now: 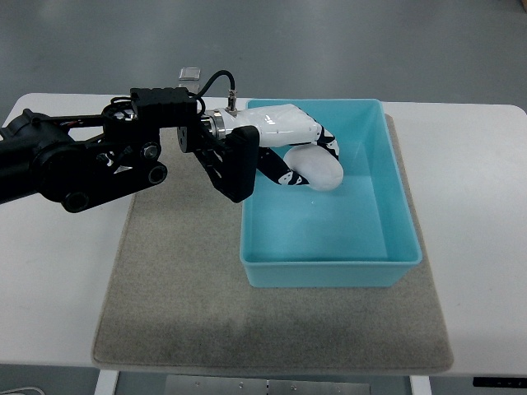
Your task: Place white toy into blue box with left hand
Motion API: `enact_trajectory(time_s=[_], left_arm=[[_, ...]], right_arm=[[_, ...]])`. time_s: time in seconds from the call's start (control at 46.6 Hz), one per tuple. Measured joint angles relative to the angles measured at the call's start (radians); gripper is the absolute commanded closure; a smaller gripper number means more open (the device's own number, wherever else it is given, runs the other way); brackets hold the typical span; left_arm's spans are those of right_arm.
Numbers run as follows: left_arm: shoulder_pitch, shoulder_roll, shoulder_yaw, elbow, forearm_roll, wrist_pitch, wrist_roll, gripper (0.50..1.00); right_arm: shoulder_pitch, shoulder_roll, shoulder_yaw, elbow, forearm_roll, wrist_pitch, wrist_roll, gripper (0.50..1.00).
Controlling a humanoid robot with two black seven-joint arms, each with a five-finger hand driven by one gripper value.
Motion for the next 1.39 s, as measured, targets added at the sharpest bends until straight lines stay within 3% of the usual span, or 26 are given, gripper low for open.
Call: enact_trajectory(time_s=[0.086, 0.15, 0.3, 0.365, 0.644, 1.03, 1.116, 1.395], left_arm=[[0.005, 0.002, 0.0, 0.001, 0.0, 0.0, 0.0, 0.609], [0.008, 0.002, 0.0, 0.001, 0.0, 0.001, 0.0, 0.551], [0.008, 0.006, -0.005, 0.001, -0.009, 0.001, 0.0, 0.536], [0.008, 0.009, -0.011, 0.001, -0.018, 0.002, 0.0, 0.506], [0.006, 0.053, -0.036, 0.0, -0.1, 0.02, -0.003, 0.506], [0.007, 0.193, -0.077, -0.001, -0.69, -0.003, -0.004, 0.501], [0.011, 0.229, -0.077, 0.0, -0.807, -0.04, -0.003, 0.501], [0.023, 0.331, -0.078, 0.088, -1.185, -0.312, -0.001, 0.501]], right_arm=[[0.0, 0.0, 0.0, 0.0, 0.0, 0.0, 0.0, 0.564], [0.0, 0.0, 0.0, 0.0, 0.0, 0.0, 0.0, 0.564], [-0.001, 0.0, 0.0, 0.0, 0.0, 0.0, 0.0, 0.564], [0.0, 0.0, 0.0, 0.0, 0.0, 0.0, 0.0, 0.564], [0.0, 0.0, 0.0, 0.0, 0.0, 0.0, 0.0, 0.564], [0.0, 0.0, 0.0, 0.0, 0.0, 0.0, 0.0, 0.564], [0.0, 0.0, 0.0, 0.0, 0.0, 0.0, 0.0, 0.564], [-0.001, 0.0, 0.0, 0.0, 0.0, 0.0, 0.0, 0.564]])
